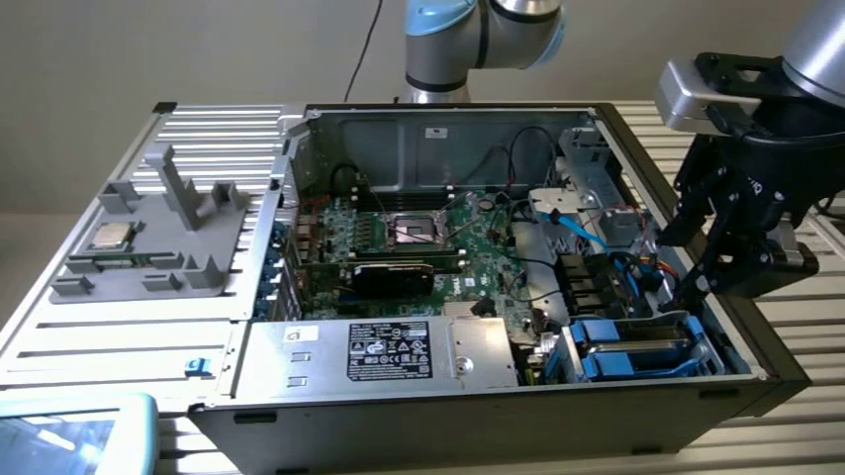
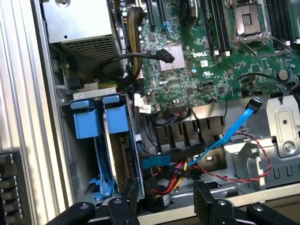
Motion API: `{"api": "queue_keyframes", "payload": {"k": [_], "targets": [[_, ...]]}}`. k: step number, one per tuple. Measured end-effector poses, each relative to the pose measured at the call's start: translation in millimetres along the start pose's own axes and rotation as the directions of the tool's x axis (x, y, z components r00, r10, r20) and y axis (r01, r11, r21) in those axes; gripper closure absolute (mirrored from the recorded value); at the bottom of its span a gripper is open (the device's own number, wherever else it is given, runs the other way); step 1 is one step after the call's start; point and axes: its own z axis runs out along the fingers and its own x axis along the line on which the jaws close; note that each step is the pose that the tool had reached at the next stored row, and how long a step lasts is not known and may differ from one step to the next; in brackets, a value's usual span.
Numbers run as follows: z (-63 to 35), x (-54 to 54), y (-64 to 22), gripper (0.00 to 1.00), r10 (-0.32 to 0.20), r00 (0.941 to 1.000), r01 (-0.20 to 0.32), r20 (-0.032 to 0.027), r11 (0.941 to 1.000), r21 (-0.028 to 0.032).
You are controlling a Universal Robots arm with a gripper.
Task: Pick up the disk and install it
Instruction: 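Insert the first disk wire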
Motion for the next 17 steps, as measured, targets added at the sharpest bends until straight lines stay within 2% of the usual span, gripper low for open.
{"api": "queue_keyframes", "payload": {"k": [7,11,17], "targets": [[10.2,-6.2,10.5,0.40,0.004,1.0000,-0.004,0.0005,1.0000,0.0038],[18.2,-15.5,10.7,0.40,0.004,1.0000,-0.004,0.0008,1.0000,0.0038],[24.3,-16.0,9.6,0.40,0.025,0.9997,-0.025,0.0011,0.9997,0.0053]]}}
